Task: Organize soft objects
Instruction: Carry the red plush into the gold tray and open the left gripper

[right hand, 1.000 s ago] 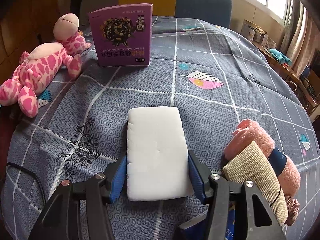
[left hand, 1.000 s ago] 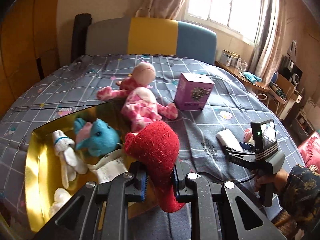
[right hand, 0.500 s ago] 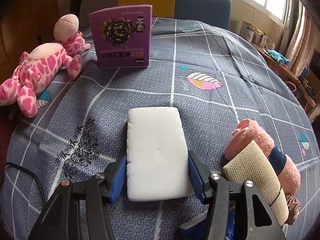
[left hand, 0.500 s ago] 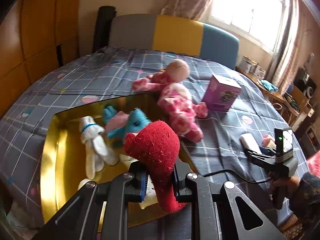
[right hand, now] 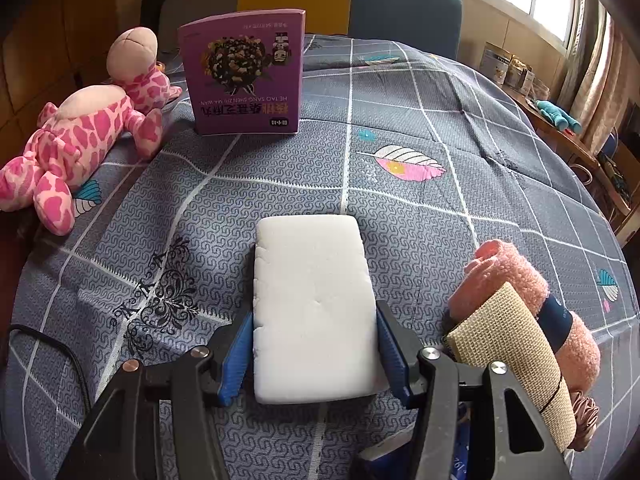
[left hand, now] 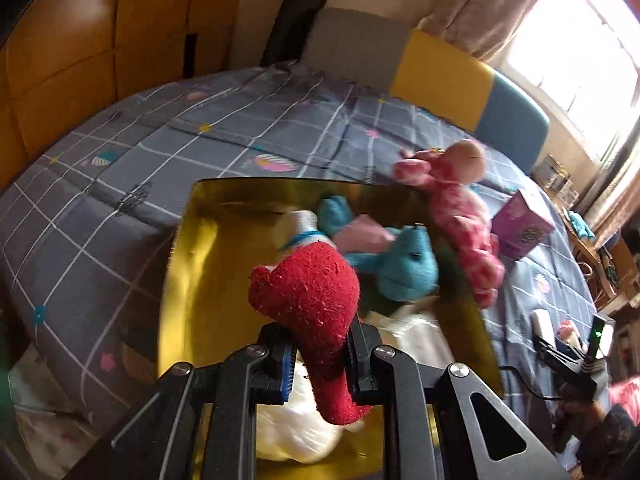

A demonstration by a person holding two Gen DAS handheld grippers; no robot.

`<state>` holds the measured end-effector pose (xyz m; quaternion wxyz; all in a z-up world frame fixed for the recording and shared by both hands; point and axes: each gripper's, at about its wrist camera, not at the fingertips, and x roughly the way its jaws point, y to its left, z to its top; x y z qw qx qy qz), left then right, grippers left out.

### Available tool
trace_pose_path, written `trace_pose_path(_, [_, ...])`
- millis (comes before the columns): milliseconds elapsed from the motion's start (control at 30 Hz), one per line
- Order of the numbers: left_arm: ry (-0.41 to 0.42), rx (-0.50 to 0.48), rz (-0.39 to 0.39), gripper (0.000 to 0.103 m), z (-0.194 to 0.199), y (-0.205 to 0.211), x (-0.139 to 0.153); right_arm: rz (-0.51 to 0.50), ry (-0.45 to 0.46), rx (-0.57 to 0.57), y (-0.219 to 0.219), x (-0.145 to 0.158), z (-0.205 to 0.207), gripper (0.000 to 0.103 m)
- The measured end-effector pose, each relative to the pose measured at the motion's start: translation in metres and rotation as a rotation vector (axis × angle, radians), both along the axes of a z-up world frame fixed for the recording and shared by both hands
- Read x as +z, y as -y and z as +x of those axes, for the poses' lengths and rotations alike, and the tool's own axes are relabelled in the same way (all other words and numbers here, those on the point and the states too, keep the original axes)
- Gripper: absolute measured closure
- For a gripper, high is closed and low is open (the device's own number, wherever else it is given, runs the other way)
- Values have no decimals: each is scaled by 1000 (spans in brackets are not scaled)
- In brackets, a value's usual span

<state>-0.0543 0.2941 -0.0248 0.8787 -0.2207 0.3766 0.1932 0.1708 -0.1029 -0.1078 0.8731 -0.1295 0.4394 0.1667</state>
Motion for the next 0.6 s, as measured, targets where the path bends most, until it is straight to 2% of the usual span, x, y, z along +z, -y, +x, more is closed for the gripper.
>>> trace_pose_path(233, [-86, 7, 1, 82, 26, -35, -24, -5, 2, -2, -1, 0, 1, 46])
trace_pose_path(400, [-164, 23, 9, 76, 43, -52, -48, -4, 2, -4, -1, 0, 1, 45])
trace_pose_path(533, [-173, 45, 34, 61, 43, -52, -51, -1, 1, -4, -1, -1, 2, 45])
trace_pose_path(600, [-165, 54, 60, 51, 39, -48, -49, 0, 2, -6, -1, -1, 3, 45])
